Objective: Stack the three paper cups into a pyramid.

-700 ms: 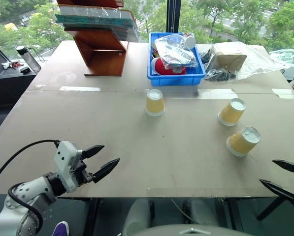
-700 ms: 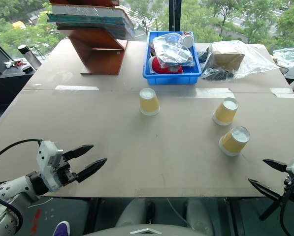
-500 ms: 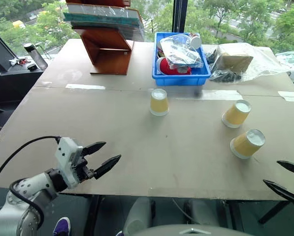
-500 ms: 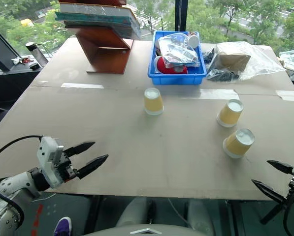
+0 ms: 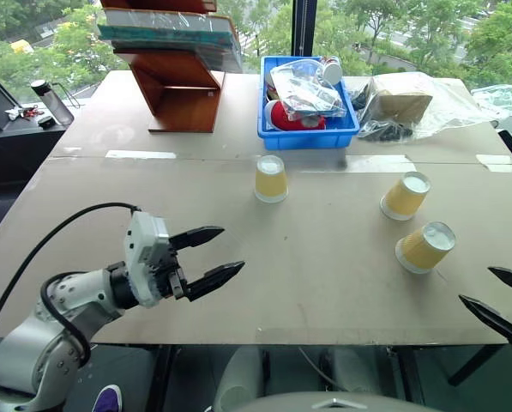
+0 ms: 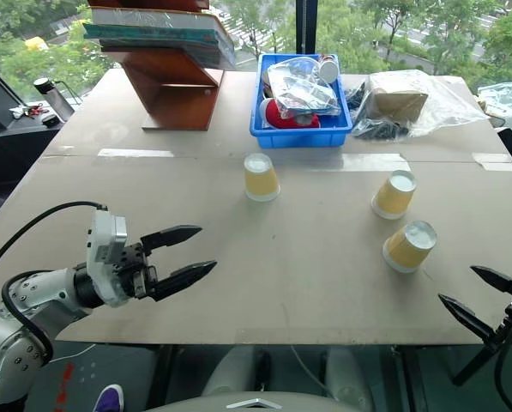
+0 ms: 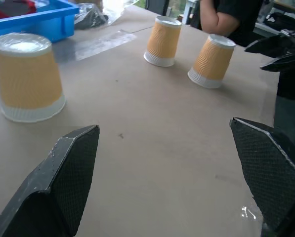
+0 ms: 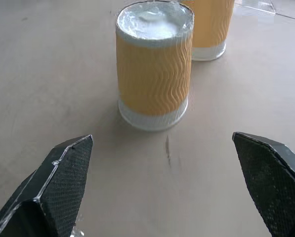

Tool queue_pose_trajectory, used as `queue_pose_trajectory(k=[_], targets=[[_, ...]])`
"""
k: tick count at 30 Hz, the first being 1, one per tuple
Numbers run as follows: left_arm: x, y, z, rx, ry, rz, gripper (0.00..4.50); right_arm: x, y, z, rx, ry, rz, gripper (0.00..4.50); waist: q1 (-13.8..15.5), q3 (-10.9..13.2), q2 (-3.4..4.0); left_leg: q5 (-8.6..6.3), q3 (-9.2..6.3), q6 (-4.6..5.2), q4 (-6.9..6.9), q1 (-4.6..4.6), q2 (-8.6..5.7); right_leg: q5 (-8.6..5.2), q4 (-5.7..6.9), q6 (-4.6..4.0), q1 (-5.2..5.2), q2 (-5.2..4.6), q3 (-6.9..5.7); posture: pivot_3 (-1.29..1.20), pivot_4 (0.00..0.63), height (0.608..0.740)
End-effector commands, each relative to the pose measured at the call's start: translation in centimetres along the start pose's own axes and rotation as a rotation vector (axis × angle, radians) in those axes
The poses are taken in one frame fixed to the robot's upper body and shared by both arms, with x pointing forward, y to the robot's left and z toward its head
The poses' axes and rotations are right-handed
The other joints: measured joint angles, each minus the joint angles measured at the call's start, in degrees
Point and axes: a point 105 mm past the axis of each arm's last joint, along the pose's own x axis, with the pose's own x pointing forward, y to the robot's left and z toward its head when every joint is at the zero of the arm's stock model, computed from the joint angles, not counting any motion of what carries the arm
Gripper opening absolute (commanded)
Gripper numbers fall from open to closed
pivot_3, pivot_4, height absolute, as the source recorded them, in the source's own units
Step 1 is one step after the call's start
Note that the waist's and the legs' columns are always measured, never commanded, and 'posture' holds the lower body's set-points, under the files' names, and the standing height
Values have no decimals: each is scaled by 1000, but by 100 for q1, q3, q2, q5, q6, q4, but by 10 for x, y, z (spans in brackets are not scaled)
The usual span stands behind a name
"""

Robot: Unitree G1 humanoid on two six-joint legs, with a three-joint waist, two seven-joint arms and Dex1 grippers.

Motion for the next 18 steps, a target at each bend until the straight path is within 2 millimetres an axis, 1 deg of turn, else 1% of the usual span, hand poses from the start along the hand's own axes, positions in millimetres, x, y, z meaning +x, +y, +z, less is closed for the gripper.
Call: queue_pose_trajectory(k=[1, 6, 8, 10, 14, 18], targets=[[4, -11, 8, 46, -7, -120, 4348, 8, 9, 14, 15, -37, 10, 4500, 6, 0, 1, 0, 0, -1, 0, 0, 0, 0, 0, 0, 0, 0, 0, 0, 150, 740], [5, -15, 8, 76, 8, -195, 4348, 21, 24, 31, 40, -57, 6, 4500, 7, 1, 1, 0, 0, 0, 0, -1, 0, 0, 0, 0, -1, 1, 0, 0, 150, 740], [7, -17, 9, 88, 8, -215, 4348, 27, 28, 34, 22, -46, -12, 4500, 6, 1, 1, 0, 1, 1, 0, -1, 0, 0, 0, 0, -2, 1, 1, 0, 150, 740], [9, -17, 11, 98, 2, -218, 4348, 33, 32, 37, 40, -44, -17, 4500, 9, 1, 1, 0, 0, 1, 0, -2, 0, 0, 0, 0, -3, 1, 0, 0, 150, 740], [11, -16, 11, 102, -4, -218, 4348, 44, 31, 44, 62, -80, -42, 4500, 6, 1, 0, 0, -1, 1, 0, -4, -1, 0, 0, 0, -4, 2, -1, 0, 150, 740], [12, -16, 11, 106, -6, -222, 4348, 49, 27, 43, 40, -78, -69, 4500, 4, 1, 1, 0, 0, 1, 0, -4, -1, 0, 0, 1, -6, 2, 1, 0, 150, 740]])
